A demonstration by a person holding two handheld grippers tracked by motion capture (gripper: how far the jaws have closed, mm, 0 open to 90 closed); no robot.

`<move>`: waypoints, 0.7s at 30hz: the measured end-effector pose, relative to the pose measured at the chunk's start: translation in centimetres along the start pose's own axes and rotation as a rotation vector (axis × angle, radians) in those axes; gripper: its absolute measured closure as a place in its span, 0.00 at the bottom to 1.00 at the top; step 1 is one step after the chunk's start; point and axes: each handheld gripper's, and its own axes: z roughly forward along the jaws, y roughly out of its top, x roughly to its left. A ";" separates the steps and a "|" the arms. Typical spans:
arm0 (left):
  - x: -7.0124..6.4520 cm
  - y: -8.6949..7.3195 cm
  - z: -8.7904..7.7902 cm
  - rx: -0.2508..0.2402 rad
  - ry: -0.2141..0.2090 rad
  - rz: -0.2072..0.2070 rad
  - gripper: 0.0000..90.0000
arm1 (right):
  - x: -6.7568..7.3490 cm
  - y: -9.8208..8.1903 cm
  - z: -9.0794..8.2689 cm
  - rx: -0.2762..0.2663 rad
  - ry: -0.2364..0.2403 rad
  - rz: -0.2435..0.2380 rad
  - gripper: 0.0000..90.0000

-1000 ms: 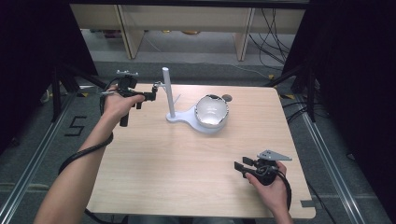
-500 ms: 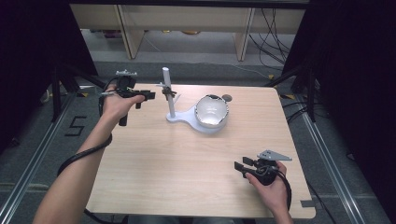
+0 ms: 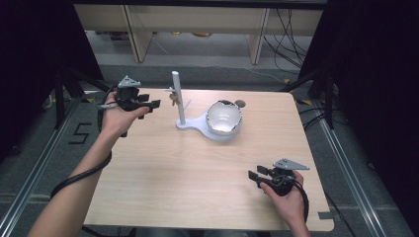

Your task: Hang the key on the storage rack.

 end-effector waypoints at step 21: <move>-1.0 -6.9 -7.0 -0.075 0.055 0.014 0.40 | -0.3 -0.1 -0.3 0.012 -0.009 0.048 0.56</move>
